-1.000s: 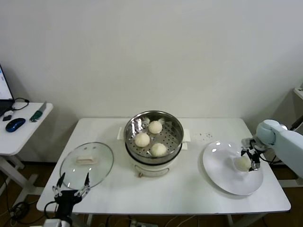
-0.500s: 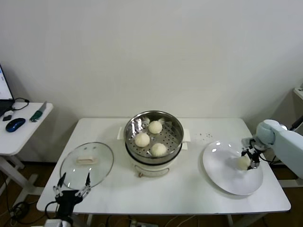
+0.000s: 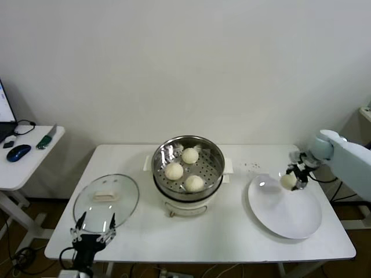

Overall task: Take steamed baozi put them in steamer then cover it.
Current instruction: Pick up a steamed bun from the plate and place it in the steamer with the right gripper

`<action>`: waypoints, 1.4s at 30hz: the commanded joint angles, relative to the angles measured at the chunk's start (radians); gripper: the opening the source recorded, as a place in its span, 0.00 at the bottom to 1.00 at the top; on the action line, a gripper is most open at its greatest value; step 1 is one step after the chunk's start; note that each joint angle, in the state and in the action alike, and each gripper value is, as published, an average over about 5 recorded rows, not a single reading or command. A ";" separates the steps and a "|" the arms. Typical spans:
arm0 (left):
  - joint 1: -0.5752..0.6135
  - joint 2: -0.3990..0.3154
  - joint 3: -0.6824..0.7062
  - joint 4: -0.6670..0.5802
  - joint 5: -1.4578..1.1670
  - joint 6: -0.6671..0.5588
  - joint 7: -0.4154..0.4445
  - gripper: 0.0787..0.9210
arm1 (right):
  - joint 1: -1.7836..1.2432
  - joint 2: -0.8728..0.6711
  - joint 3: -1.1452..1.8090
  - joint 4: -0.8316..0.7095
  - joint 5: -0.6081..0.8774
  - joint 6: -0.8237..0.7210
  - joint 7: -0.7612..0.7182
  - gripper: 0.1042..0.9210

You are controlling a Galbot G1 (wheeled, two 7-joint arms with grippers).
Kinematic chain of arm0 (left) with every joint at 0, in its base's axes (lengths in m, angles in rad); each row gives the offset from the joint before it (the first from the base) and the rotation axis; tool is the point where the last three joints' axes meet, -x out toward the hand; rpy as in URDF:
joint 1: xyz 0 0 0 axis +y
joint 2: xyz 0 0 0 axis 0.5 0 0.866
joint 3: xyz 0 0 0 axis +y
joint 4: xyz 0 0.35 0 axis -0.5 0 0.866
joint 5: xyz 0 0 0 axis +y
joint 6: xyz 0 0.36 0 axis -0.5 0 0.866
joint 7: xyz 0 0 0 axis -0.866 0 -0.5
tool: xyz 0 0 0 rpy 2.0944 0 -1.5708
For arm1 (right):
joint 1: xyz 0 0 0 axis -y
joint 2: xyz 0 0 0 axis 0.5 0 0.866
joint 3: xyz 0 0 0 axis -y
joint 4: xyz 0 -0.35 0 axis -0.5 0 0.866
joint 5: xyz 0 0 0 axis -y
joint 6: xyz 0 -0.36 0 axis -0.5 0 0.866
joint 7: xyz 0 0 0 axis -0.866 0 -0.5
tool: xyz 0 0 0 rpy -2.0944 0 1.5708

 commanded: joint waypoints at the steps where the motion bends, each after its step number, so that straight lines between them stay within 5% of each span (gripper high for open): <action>1: 0.017 -0.008 0.028 -0.015 0.075 0.017 0.062 0.88 | 0.415 0.132 -0.368 0.064 0.491 -0.153 0.038 0.71; 17: 0.027 -0.009 0.155 -0.073 0.150 0.014 0.079 0.88 | 0.641 0.466 -0.700 0.114 0.939 -0.241 0.104 0.72; 32: -0.015 0.020 0.153 -0.082 0.156 0.040 0.079 0.88 | 0.462 0.686 -0.737 -0.046 0.893 -0.239 0.104 0.71; 42: -0.015 0.025 0.129 -0.071 0.139 0.035 0.075 0.88 | 0.386 0.702 -0.739 -0.091 0.820 -0.228 0.092 0.71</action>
